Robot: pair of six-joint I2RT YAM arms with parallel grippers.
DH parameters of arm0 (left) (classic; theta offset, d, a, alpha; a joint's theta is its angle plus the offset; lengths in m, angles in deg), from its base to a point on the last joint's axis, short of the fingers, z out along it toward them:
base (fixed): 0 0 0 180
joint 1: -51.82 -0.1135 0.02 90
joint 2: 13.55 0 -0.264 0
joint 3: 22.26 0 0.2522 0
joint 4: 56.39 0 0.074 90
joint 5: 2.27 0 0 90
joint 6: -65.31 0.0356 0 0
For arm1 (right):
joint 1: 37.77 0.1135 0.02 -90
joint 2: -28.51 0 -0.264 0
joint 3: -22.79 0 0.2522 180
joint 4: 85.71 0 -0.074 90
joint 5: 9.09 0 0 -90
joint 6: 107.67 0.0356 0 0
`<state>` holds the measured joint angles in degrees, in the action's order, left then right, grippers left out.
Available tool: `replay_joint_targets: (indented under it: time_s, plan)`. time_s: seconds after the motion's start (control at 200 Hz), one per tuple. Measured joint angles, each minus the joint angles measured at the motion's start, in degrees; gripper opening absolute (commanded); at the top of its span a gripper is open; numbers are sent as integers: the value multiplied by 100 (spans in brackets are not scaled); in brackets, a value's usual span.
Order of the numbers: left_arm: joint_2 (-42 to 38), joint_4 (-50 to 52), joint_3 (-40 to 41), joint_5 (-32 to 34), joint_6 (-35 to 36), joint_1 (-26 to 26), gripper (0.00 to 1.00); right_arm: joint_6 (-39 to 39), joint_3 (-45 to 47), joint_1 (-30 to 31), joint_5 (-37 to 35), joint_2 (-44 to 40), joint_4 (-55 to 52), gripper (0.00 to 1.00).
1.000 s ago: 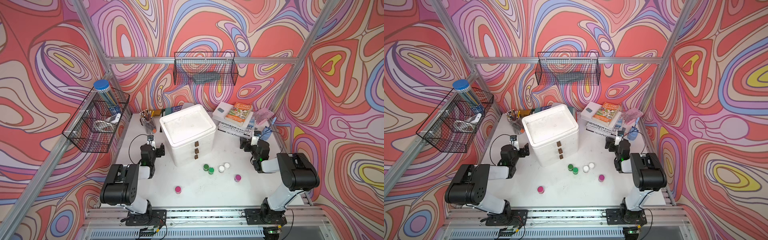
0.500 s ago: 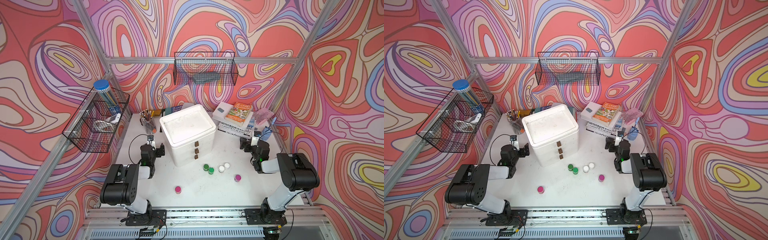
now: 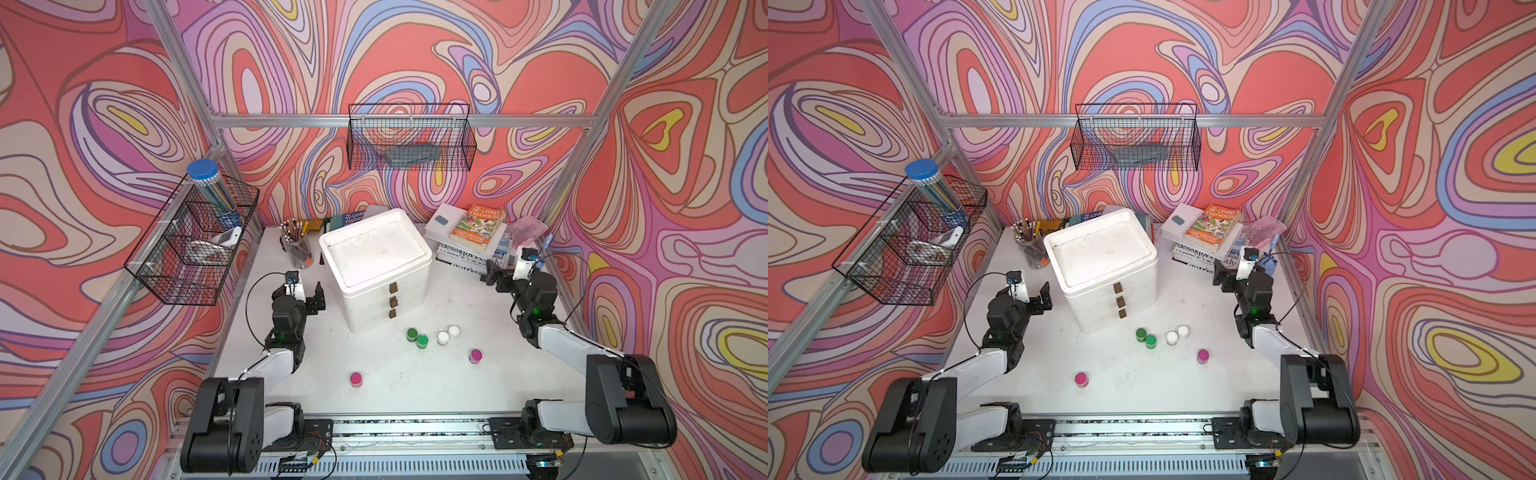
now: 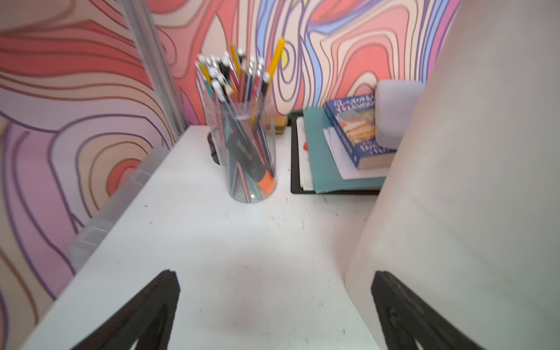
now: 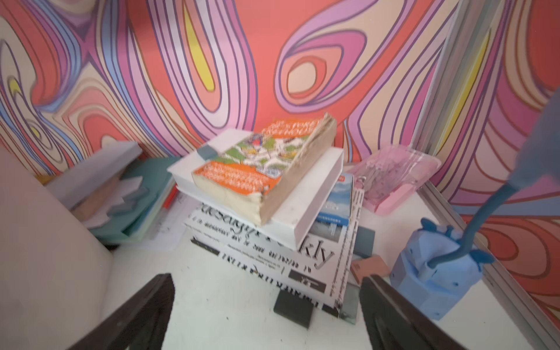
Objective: Put the paint cans in the drawer according to color
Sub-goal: Adjust the storage box at the center of the board.
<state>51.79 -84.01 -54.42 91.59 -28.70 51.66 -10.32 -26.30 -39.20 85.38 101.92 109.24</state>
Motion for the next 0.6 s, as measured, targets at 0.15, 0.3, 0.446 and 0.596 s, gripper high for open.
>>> replay_joint_targets:
  time_s: [0.15, 0.3, 0.446, 0.596]
  plan:
    - [-1189, 1285, -262, 691, -901, 13, 98, 793, -1182, -11, 4, -269, -1508, 98]
    - [-1786, 2597, -680, 651, -1434, 15, 98, 1237, -1631, 173, 603, -149, -2441, 93]
    - [-1832, 4129, -1510, 369, -2013, 15, 98, 1187, -1504, 1202, 632, -313, -2835, 80]
    - [-1904, 5302, -2173, -85, -2514, 15, 98, 785, -1001, 2616, 380, -892, -2739, 75]
